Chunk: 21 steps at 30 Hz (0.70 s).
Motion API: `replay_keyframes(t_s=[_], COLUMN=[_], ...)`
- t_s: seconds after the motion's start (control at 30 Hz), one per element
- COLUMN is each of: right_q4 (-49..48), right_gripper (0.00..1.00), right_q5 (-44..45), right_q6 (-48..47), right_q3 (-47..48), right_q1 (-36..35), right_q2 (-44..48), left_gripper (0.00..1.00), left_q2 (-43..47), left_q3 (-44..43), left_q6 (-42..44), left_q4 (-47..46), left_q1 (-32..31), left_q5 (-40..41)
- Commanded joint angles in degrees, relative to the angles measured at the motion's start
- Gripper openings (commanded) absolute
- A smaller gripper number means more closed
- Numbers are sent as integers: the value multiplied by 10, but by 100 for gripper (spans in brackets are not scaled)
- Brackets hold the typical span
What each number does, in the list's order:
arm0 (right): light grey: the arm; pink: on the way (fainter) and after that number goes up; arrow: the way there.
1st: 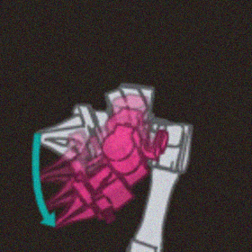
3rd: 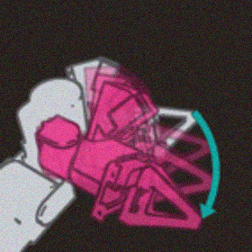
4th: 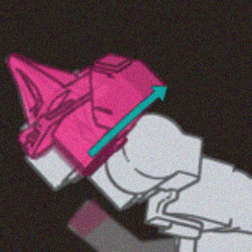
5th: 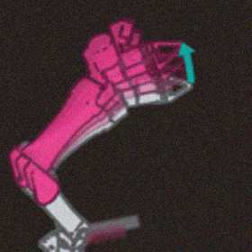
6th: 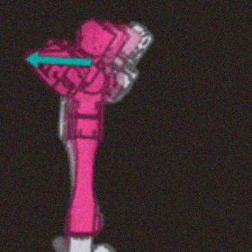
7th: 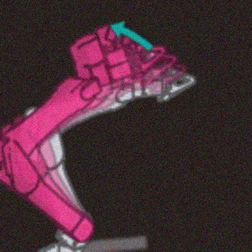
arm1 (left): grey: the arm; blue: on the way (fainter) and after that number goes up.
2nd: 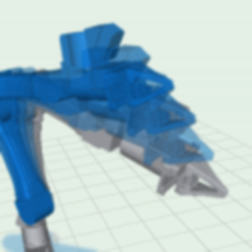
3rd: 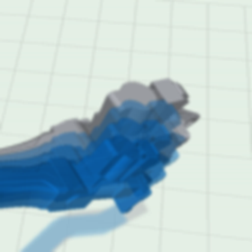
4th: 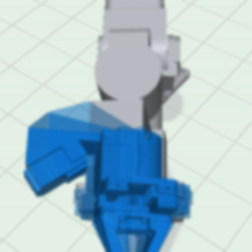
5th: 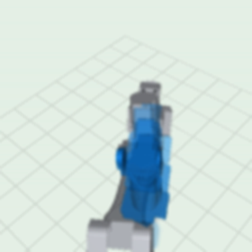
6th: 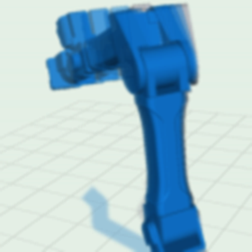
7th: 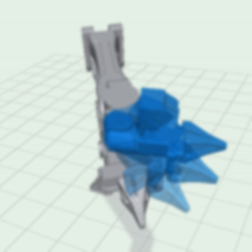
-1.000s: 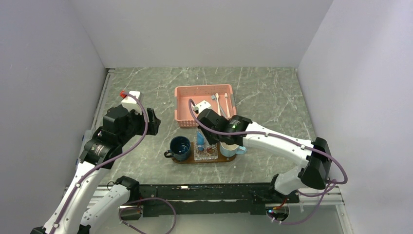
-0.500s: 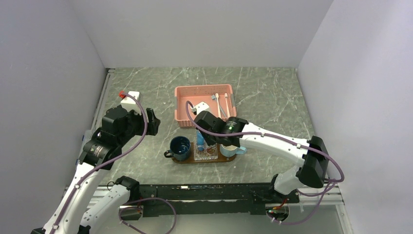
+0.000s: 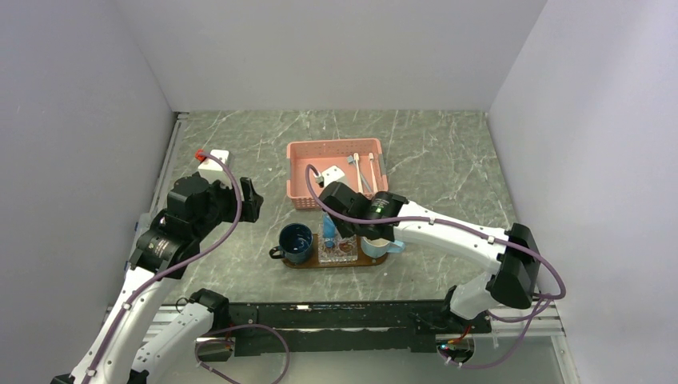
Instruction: Prepare toiletry sets of a toothbrush and toothpaste on the tray
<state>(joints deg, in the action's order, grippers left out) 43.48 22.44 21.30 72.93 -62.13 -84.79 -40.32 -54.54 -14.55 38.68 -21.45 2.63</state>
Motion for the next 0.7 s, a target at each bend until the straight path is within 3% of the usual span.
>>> replay_keyframes(t_s=[0.0, 0.27, 0.67], right_q4=[6, 14, 29], right_gripper=[25, 43, 49], right_q5=[26, 37, 76], right_q6=[8, 10, -12], right_q3=[33, 64, 146], right_q1=[-5, -5, 15], right_q2=[27, 50, 34], left_gripper=[86, 87, 87], left_q2=[2, 1, -1], left_q3=[1, 1, 1], left_q6=[-5, -5, -4], left_q4=[-16, -18, -18], left_q1=[3, 3, 3], left_q5=[-7, -9, -10])
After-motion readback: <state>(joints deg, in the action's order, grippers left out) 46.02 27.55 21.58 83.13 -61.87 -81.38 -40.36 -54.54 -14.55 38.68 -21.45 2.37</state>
